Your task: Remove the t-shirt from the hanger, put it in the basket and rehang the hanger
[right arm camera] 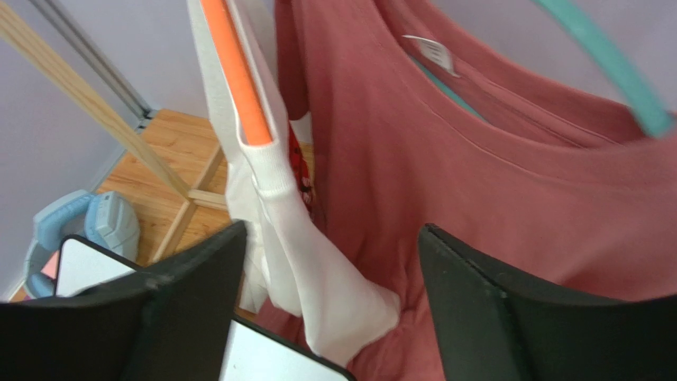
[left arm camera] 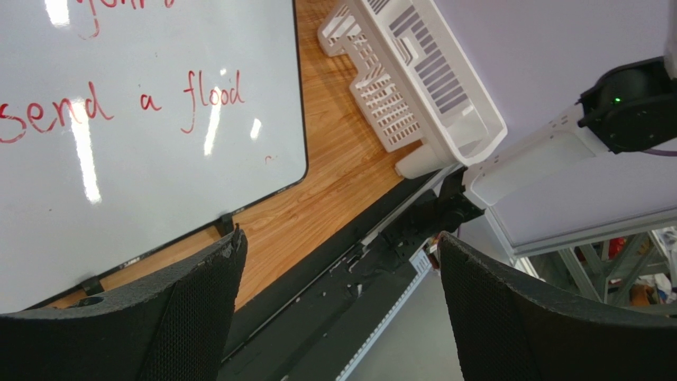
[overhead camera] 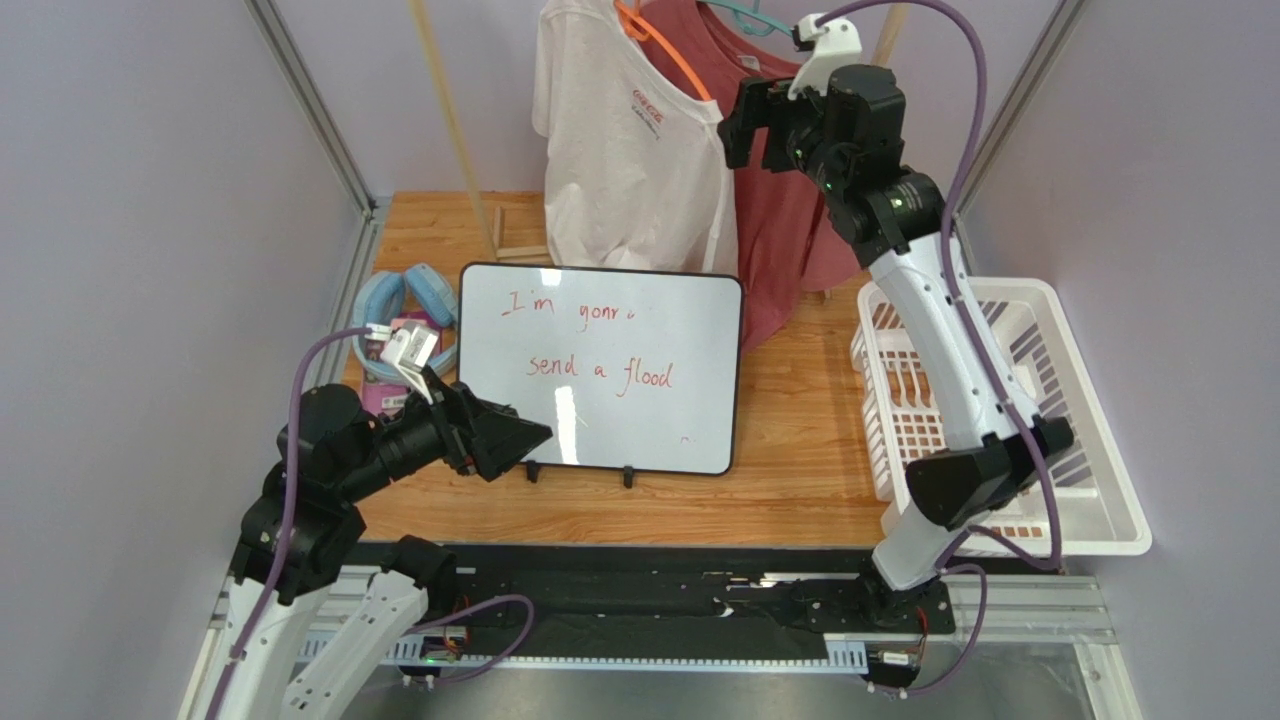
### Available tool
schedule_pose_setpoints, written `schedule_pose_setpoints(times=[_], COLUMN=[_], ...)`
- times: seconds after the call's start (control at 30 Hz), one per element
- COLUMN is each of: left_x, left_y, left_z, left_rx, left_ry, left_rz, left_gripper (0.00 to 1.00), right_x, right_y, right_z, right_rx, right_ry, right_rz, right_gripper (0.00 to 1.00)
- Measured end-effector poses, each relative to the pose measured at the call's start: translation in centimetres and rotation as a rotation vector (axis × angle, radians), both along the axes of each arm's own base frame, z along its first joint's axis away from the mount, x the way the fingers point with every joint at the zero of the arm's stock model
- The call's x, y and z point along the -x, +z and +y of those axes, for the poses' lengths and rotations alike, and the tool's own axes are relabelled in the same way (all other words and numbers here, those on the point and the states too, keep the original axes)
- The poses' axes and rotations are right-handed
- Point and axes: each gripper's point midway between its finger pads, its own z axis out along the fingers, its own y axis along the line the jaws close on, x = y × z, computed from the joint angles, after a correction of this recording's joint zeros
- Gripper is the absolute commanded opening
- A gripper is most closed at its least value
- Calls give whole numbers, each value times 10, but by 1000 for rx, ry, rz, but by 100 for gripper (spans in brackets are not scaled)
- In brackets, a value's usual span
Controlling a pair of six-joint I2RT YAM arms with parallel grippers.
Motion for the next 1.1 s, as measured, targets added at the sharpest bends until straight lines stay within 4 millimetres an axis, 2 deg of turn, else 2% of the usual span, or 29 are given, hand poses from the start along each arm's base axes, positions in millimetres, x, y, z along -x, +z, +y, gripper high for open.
schedule_pose_setpoints(times=[0.07,0.23,0.33,0.37,0.43,0.53,0.67,0.87,0.97,1.1], left_x=[0,5,10,12,15,16,16,11,2,-19], left_y=[3,11,14,15,17,21,24,31,31,37], left_z=[-1,-2,-2,-1,-1,0,-1,-6,-12,-22], left_rx=[14,70,101,109,126,144,162,182,178,164], left_ry=[-4,-4,-2,-2,1,5,6,-9,-24,-33], left_rz=[-6,-16,-23,-26,-31,-29,-26,-31,-4,34], left_gripper=[92,92,91,92,91,90,90,89,87,87], right_x=[-19,-51,-63,-65,-67,-70,-71,-81,-87,-93], right_y=[-10,-35,-42,-44,-45,-40,-33,-39,-43,-36], right_z=[14,50,64,66,71,76,79,77,77,72], right_rx=[20,59,64,65,63,60,73,121,138,115], right_ry=[73,212,268,281,301,327,346,348,352,349], right_rz=[-14,-28,-42,-43,-55,-95,-138,-197,-233,-287], right_gripper=[76,73,53,42,33,1,0,0,0,0])
